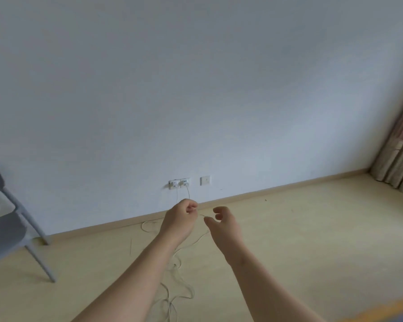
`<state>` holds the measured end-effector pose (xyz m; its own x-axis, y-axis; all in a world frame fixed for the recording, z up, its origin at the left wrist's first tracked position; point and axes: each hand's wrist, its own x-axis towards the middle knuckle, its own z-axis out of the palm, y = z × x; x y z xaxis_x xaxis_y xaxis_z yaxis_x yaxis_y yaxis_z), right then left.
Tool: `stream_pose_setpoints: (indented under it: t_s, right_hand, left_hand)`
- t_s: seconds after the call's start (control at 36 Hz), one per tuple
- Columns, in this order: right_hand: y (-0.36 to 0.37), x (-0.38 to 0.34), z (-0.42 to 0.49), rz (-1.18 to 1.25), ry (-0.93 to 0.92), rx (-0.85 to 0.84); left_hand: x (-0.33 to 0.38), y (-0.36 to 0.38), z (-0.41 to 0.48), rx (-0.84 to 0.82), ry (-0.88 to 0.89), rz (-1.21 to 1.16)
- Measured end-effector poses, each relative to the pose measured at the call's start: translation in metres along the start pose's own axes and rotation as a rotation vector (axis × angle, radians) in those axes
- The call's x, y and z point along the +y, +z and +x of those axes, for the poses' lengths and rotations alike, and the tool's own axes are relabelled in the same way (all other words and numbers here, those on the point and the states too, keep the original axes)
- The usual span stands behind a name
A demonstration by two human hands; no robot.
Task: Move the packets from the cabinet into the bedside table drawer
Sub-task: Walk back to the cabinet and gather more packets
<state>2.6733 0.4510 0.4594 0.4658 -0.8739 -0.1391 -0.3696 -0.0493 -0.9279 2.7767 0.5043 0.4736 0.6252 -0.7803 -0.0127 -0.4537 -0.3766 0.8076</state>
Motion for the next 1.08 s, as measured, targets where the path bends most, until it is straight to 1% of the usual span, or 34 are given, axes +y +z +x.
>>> stream_pose_setpoints:
  t_s: [0.22, 0.36, 0.53, 0.72, 0.86, 0.97, 1.08]
  right_hand:
    - [-0.033, 0.004, 0.156, 0.019, 0.071, 0.13]
    - [-0.048, 0.01, 0.263, 0.083, 0.107, 0.232]
    - [-0.09, 0.012, 0.375, 0.176, 0.187, 0.367]
    - [-0.187, 0.048, 0.459, 0.301, 0.312, 0.596]
    - [-0.279, 0.086, 0.514, 0.421, 0.367, 0.778]
    - [-0.356, 0.106, 0.558, 0.468, 0.375, 0.838]
    - [-0.436, 0.119, 0.599, 0.464, 0.352, 0.898]
  left_hand:
    - [0.03, 0.057, 0.163, -0.118, 0.029, -0.05]
    - [0.047, 0.099, 0.272, -0.193, 0.054, -0.085]
    - [0.088, 0.16, 0.388, -0.334, 0.108, -0.04]
    - [0.15, 0.27, 0.476, -0.554, 0.176, -0.012]
    - [0.21, 0.365, 0.525, -0.648, 0.231, -0.026]
    - [0.263, 0.44, 0.554, -0.715, 0.245, -0.037]
    - [0.325, 0.513, 0.58, -0.761, 0.265, -0.058]
